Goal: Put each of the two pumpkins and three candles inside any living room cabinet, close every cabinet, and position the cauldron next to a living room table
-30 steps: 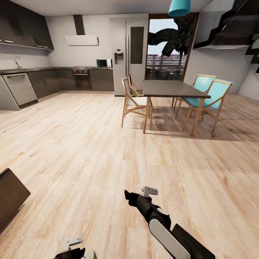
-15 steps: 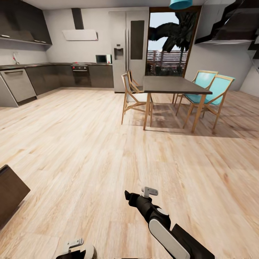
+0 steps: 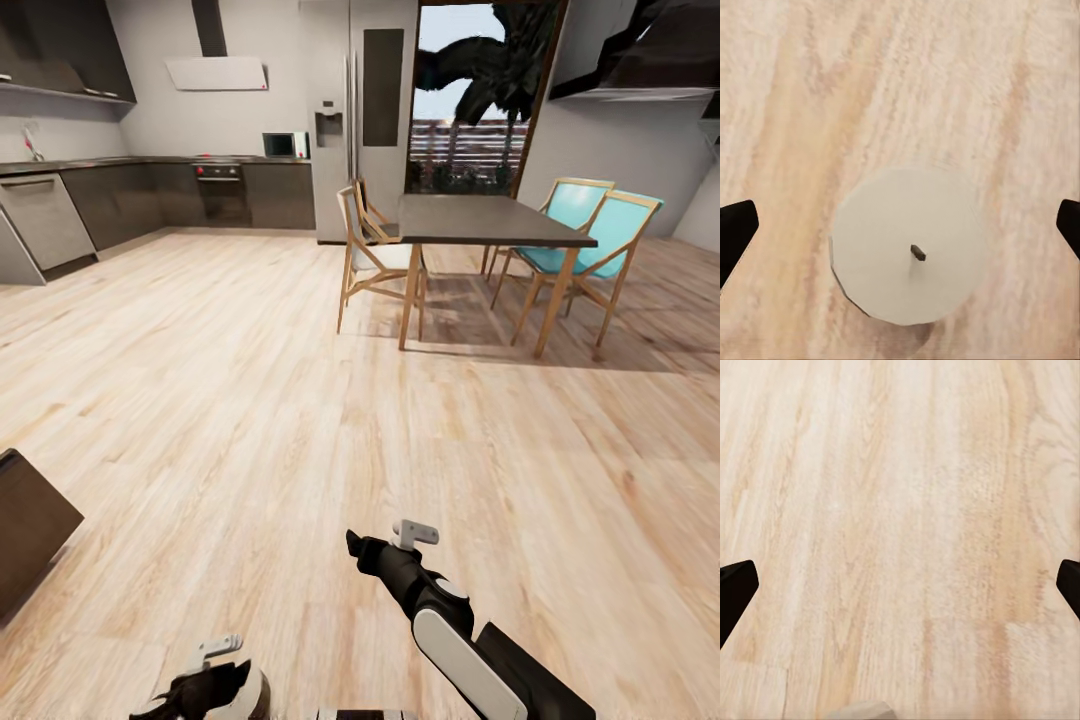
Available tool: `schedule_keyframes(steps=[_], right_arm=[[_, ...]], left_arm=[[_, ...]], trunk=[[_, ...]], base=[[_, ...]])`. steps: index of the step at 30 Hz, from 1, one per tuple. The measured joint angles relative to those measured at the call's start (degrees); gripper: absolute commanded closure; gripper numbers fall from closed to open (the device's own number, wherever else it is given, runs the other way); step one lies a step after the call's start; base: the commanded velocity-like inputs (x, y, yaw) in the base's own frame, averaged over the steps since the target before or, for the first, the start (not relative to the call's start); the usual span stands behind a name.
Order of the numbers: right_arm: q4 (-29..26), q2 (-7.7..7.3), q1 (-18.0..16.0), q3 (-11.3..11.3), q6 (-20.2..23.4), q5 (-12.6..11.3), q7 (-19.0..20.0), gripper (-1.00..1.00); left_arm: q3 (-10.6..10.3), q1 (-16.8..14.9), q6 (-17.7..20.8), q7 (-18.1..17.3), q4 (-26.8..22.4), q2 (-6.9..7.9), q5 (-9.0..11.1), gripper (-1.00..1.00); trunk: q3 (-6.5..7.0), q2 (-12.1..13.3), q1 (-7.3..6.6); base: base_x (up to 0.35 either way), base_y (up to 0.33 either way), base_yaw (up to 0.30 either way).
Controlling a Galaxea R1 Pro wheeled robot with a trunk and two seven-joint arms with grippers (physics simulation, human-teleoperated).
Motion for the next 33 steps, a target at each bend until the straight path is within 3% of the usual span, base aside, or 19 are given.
schedule_keyframes(steps=[5,9,14,18,23,29,33], right_arm=[[0.0,0.00,0.0,0.0,0.0,0.0,0.0,-1.00],[0.0,0.00,0.0,0.0,0.0,0.0,0.0,-1.00],[0.0,0.00,0.0,-0.1,0.0,-0.1,0.0,-1.00],[0.0,0.00,0.0,-0.2,0.0,0.0,0.0,-1.00],[-1.0,-0.28,0.0,-0.1,0.0,0.1,0.2,-1.00],[-1.5,-0.33,0.0,-0.1,0.0,0.2,0.2,-1.00],[-7.1,-0.81,0.0,0.0,0.1,0.2,0.2,-1.00]], left_arm=[[0.1,-0.3,0.8,0.3,-5.8,0.58,-0.3,-1.00],[1.1,-2.0,2.7,0.3,-8.5,1.09,-2.5,-1.00],[2.6,-2.6,3.3,0.3,-9.1,1.47,-3.1,-1.00],[2.7,-2.6,3.5,0.3,-10.0,1.55,-3.1,-1.00],[2.9,-2.6,7.4,1.0,-10.7,1.23,-3.1,-1.00],[2.9,-2.6,8.0,2.8,-10.7,0.97,-3.1,-1.00],[2.9,-2.6,8.0,3.0,-10.7,0.87,-3.1,-1.00]], trunk=[[-1.10,-0.1,0.13],[-1.55,-0.1,0.18],[-2.43,-0.1,0.29],[-3.32,-0.2,0.39],[-4.43,-0.3,0.52],[-5.32,-0.3,0.62],[-5.32,-0.3,0.62]], base=[[0.000,0.000,0.000],[0.000,0.000,0.000],[0.000,0.000,0.000],[0.000,0.000,0.000],[0.000,0.000,0.000],[0.000,0.000,0.000],[0.000,0.000,0.000]])
